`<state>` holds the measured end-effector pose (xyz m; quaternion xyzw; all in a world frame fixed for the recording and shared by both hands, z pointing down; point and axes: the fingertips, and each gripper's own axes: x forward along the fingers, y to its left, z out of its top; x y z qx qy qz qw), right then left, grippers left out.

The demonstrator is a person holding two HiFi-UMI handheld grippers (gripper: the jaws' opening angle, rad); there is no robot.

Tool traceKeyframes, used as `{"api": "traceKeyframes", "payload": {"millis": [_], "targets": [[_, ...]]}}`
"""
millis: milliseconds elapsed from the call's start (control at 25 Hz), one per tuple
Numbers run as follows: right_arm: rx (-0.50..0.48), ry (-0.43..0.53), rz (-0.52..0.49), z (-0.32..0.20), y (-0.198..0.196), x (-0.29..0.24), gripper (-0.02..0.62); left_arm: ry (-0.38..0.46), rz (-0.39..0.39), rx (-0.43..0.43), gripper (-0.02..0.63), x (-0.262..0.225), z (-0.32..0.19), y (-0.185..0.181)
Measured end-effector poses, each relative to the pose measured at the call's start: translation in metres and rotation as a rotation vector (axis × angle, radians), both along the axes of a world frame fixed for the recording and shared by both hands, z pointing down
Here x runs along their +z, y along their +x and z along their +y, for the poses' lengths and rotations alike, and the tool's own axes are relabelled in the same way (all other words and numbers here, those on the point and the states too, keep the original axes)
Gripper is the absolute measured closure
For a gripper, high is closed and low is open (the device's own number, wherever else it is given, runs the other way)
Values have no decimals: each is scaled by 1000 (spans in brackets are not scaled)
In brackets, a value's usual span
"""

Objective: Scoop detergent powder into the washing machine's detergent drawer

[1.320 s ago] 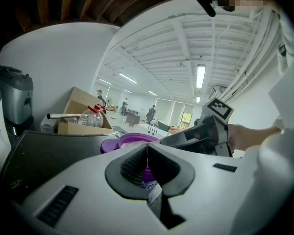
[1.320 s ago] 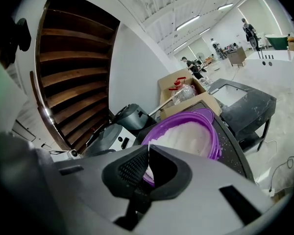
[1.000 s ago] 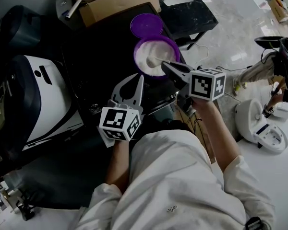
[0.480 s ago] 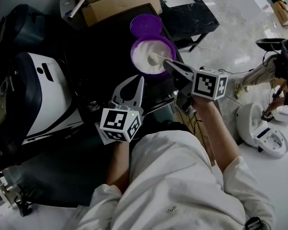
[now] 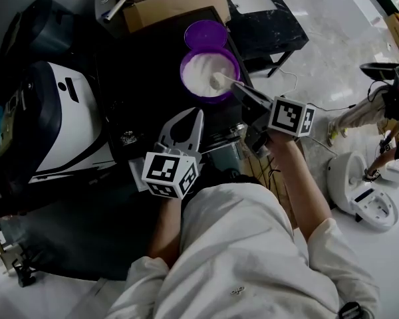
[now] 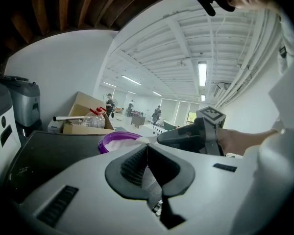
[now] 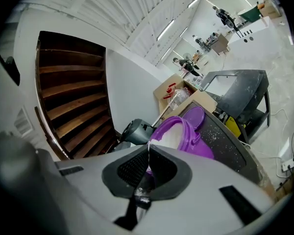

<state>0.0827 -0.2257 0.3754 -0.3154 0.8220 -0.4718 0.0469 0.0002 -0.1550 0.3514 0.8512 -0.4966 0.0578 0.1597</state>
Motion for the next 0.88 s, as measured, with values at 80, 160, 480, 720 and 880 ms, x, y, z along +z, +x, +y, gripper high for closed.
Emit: {"api": "traceKeyframes", "payload": {"millis": [80, 160, 480, 720, 880], "targets": [[5, -4, -12, 1, 4, 0, 586, 2, 1, -8, 588, -1, 6, 5], [7, -12, -35, 3, 7, -2, 586, 4, 0, -19, 588, -2, 13, 8], [-25, -29, -86, 19, 10, -11, 586, 9, -8, -82, 588, -4, 42, 8], [-68, -46, -120, 37, 6, -14, 586, 12, -17, -128, 588, -4, 61, 8], [-118, -38, -133, 50, 3, -16, 586, 12, -26, -150, 588, -5, 73, 12]]}}
